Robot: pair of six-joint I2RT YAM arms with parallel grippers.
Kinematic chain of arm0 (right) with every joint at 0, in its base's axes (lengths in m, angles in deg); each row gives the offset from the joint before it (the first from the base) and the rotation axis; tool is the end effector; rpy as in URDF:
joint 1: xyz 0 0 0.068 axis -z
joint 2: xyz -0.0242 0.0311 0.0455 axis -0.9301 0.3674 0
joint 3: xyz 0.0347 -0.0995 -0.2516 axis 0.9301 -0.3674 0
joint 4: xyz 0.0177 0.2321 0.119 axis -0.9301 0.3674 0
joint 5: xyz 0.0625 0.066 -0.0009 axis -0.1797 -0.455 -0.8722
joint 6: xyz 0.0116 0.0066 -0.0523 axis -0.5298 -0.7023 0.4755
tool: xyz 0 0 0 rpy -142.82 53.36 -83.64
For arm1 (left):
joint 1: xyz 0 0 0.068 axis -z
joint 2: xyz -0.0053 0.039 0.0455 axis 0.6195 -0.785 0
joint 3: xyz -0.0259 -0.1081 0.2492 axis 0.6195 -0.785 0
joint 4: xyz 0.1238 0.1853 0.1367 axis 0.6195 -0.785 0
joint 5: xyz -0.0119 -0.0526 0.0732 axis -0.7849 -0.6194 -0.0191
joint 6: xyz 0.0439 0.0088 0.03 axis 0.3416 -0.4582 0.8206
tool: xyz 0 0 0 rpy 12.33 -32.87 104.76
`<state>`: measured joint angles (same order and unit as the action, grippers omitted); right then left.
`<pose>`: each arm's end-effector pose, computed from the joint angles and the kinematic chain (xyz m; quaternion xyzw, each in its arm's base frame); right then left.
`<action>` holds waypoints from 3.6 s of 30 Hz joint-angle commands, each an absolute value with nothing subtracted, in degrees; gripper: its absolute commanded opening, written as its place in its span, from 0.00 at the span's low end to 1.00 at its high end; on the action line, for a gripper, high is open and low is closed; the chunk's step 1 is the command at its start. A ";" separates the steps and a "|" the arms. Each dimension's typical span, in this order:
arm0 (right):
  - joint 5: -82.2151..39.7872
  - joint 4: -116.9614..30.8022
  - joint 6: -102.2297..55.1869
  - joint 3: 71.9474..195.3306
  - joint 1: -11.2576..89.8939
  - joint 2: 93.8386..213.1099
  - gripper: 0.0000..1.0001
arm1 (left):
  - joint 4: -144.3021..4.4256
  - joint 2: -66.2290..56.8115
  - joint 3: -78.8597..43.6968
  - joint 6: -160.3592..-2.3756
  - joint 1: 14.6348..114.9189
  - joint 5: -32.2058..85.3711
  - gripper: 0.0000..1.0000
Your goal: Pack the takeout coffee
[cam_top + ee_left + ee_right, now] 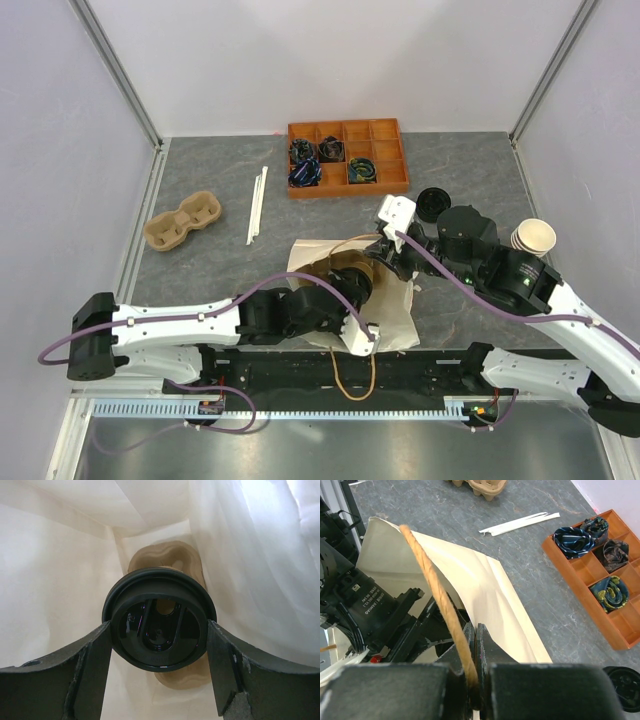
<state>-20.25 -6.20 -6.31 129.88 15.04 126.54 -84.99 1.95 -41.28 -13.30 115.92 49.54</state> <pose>0.1060 0.1498 0.4221 -0.4599 0.6755 0.2549 0.5170 0.0656 -0.2575 0.2716 0.7798 0.3960 0.0240 0.4842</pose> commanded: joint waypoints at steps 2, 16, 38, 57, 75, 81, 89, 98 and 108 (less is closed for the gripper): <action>-21.66 -9.84 -9.85 129.02 14.74 125.04 0.00 | -80.66 1.70 -38.43 -13.89 116.32 48.29 0.24; -21.40 -10.63 -10.29 128.05 14.74 124.07 0.00 | -84.79 0.12 -32.44 -22.15 111.84 46.00 0.24; -22.80 -11.86 -15.65 126.12 15.09 123.72 0.00 | -78.11 -4.97 -37.10 -22.86 111.58 46.45 0.23; -29.74 -11.86 -25.93 127.26 21.42 125.22 0.00 | -76.27 -5.59 -36.49 -19.25 109.82 46.18 0.22; -34.23 -11.51 -30.24 131.40 24.15 127.94 0.00 | -82.67 -3.84 -32.53 -18.64 108.42 41.09 0.21; -34.05 -10.63 -28.92 130.16 24.15 128.03 0.00 | -81.28 -4.45 -34.99 -18.63 108.15 41.61 0.20; -34.58 -10.45 -29.45 130.34 24.24 128.55 0.00 | -79.43 -8.04 -34.91 -18.99 107.71 41.44 0.19; -36.33 -9.75 -30.77 130.78 25.82 129.43 0.00 | -78.20 -10.51 -34.99 -19.69 106.22 40.91 0.19; -35.46 -4.84 -26.04 133.76 28.01 132.42 0.11 | -80.38 -8.14 -34.47 -19.34 105.34 38.36 0.18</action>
